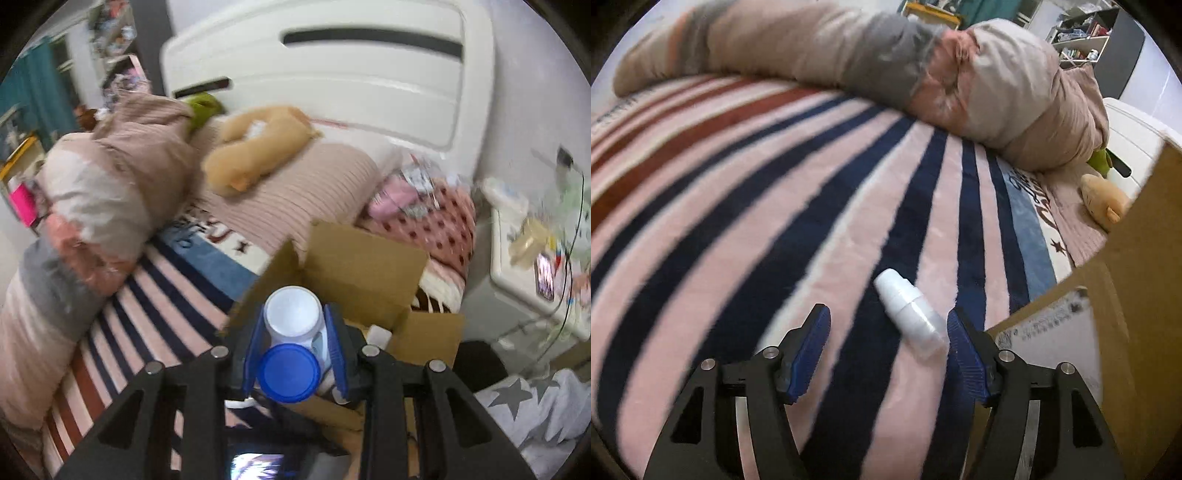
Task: Organize rigid objects
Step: 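Drop the lens case into the box with the left tool while the right tool grasps the spray bottle, then carry the white spray bottle into the box and open the right tool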
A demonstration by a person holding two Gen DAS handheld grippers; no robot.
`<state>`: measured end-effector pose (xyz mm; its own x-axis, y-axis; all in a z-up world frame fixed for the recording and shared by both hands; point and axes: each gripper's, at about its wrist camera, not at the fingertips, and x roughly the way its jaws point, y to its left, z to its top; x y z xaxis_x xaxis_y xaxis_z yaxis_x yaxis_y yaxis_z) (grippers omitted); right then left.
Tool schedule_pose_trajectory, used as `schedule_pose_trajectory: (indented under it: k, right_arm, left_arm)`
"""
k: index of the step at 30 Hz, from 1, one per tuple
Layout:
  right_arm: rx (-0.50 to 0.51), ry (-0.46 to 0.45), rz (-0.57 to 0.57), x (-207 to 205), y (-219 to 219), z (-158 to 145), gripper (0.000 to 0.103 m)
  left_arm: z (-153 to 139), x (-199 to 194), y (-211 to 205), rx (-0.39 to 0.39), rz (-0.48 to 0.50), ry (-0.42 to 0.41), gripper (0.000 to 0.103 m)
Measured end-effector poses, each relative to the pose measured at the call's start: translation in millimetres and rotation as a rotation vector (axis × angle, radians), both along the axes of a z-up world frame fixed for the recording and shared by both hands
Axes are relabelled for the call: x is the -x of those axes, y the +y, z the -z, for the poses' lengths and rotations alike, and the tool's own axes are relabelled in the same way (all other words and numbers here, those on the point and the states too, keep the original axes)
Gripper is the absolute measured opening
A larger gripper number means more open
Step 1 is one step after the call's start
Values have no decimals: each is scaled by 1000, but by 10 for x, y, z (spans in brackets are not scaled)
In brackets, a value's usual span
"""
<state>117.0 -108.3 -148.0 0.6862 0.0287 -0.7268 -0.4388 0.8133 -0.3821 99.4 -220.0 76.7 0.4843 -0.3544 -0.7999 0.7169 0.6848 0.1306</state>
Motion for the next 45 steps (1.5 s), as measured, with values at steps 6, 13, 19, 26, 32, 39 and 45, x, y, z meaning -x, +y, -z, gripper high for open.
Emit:
schedule_pose_trajectory:
  k: [6, 13, 19, 26, 32, 39, 45]
  right_arm:
    - [-13, 47, -36, -54, -71, 77, 41]
    - [-54, 64, -60, 74, -121, 48, 20]
    - [-136, 130, -132, 275, -166, -72, 20]
    - [-304, 232, -262, 869, -394, -452, 20]
    - [-306, 166, -338, 1418, -763, -1110, 20]
    - [-276, -6, -161, 1578, -1531, -1846, 20]
    - [-249, 48, 24, 957, -1865, -1698, 20]
  left_arm:
    - [484, -69, -287, -90, 65, 114, 30]
    - [605, -120, -249, -82, 47, 131, 56]
    - [298, -97, 286, 37, -29, 74, 74]
    - [167, -41, 1023, 78, -178, 13, 87]
    - [293, -55, 1137, 97, -201, 22, 87]
    - [321, -90, 1017, 120, -186, 23, 87]
    - [370, -91, 873, 113, -163, 27, 87]
